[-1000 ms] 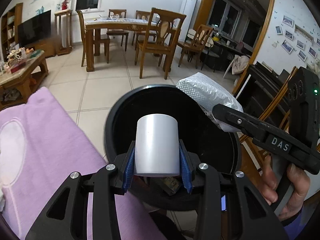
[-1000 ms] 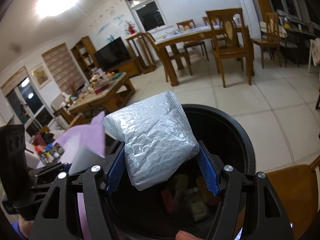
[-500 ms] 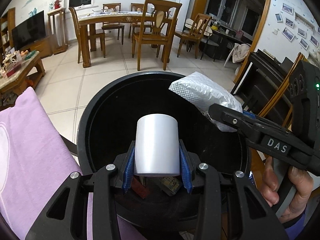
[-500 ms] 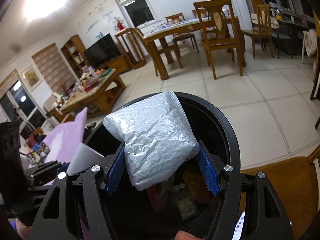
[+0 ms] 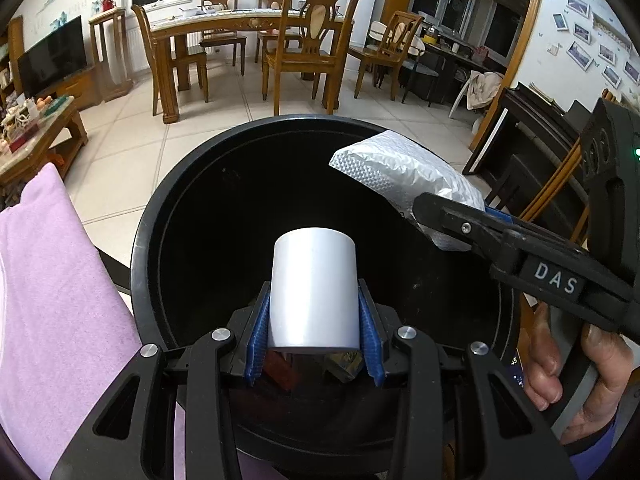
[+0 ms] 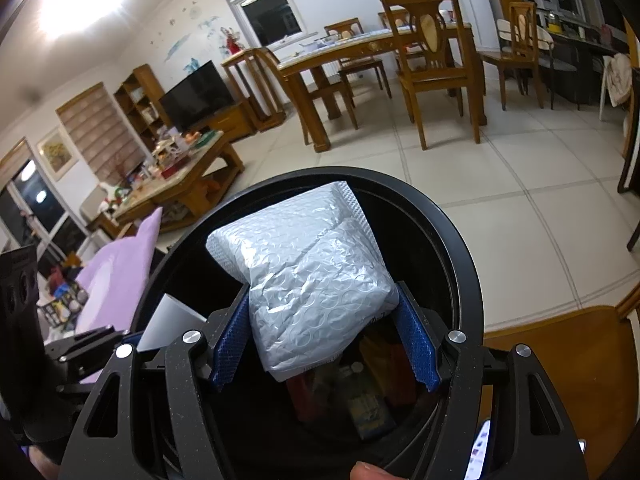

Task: Collect trash
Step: 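Carry cup and packet over the black bin and open both grippers, then grasp the purple spray bottle with left gripper while right gripper grasps battery card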

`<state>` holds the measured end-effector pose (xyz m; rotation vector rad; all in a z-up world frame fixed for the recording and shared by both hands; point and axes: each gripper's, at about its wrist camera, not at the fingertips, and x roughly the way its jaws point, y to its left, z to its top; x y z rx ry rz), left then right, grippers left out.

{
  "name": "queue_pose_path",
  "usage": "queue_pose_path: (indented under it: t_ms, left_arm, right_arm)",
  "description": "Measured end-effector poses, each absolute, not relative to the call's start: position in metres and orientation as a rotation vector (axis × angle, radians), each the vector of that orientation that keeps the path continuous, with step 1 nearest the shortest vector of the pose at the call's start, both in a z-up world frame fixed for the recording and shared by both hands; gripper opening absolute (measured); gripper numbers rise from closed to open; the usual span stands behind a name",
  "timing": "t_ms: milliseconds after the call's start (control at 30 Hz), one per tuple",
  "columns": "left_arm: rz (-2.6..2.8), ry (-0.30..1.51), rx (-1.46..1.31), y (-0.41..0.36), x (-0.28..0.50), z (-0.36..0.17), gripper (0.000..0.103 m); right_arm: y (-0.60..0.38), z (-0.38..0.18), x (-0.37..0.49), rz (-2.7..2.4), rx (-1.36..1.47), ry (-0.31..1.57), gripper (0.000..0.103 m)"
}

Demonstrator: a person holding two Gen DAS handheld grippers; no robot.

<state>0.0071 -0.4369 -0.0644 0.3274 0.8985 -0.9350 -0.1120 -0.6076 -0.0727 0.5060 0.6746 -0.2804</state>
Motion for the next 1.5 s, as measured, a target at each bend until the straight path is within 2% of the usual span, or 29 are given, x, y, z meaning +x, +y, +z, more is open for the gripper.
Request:
queue_pose_path:
  t_ms: [633, 667, 733, 933, 1067, 1100, 1167, 1367, 1433, 1500]
  left_arm:
    - [-0.927, 0.9, 0.345, -0.433, 0.007, -0.064, 0.042]
    - [-0.927, 0.9, 0.346, -0.433, 0.007, -0.063, 0.044]
    - [-0.922, 0.89, 0.345, -0.431, 0.007, -0.064, 0.058]
    - [-0.927, 0.871, 0.35, -0.427, 0.003, -0.057, 0.058]
    - [-0.926, 0.871, 0.349, -0.42, 0.003, -0.053, 0.058]
    - [-0.923, 0.868, 0.348, -0.417, 0.001, -0.051, 0.06]
    - [-0.916, 0.857, 0.344, -0.409, 0.0, -0.047, 0.074]
    - [-0.879, 0.83, 0.331, -0.37, -0.002, -0.03, 0.074]
    - [-0.855, 0.826, 0.316, -0.35, 0.0, -0.026, 0.083]
    - [-0.824, 0.814, 0.293, -0.327, 0.004, -0.021, 0.084]
  right_arm:
    - [-0.606, -0.076, -0.109, -0.276, 0.514, 0.672, 0.076]
    - [-0.605, -0.076, -0.108, -0.275, 0.516, 0.673, 0.076]
    - [-0.603, -0.075, -0.108, -0.272, 0.52, 0.673, 0.076]
    - [-0.595, -0.07, -0.11, -0.273, 0.509, 0.665, 0.076]
    - [-0.588, -0.061, -0.113, -0.268, 0.506, 0.651, 0.082]
    - [-0.589, -0.059, -0.113, -0.266, 0.504, 0.649, 0.082]
    - [-0.585, -0.054, -0.113, -0.261, 0.499, 0.643, 0.083]
    - [-0.558, -0.038, -0.105, -0.215, 0.47, 0.64, 0.085]
    - [-0.544, -0.031, -0.099, -0.19, 0.454, 0.641, 0.088]
    - [-0.525, -0.025, -0.092, -0.157, 0.432, 0.642, 0.091]
